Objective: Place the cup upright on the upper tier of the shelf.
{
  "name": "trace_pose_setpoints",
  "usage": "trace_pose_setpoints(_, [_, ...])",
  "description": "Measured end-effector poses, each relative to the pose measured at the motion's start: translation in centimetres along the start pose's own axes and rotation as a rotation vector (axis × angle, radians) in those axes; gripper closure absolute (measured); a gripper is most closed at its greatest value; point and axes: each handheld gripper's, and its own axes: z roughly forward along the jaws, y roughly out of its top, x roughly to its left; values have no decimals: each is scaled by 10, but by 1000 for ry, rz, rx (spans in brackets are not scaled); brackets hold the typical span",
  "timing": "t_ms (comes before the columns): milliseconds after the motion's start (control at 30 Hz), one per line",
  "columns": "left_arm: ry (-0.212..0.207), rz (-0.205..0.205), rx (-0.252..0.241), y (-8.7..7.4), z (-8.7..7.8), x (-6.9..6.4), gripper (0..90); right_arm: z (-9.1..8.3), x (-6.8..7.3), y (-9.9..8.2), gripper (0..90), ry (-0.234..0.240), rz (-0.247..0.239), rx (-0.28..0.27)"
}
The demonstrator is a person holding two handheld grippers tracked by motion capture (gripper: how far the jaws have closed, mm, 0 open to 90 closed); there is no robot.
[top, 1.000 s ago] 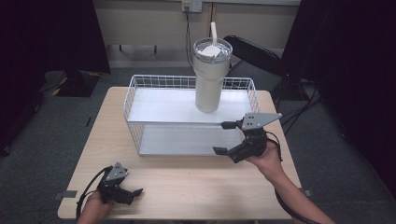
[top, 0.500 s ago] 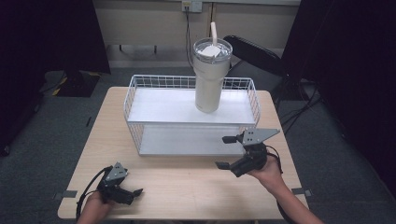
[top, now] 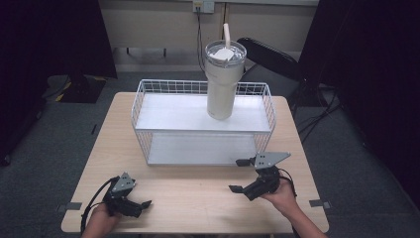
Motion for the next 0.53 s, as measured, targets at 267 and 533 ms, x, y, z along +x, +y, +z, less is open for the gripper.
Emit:
trace_pose_setpoints(267, [0,1,1,0,0,0,0,10,0,-30,82,-20,4,62])
trace_pose_setpoints(533, [0,0,0,0,0,0,0,12,1,-49,82,-64,11,124])
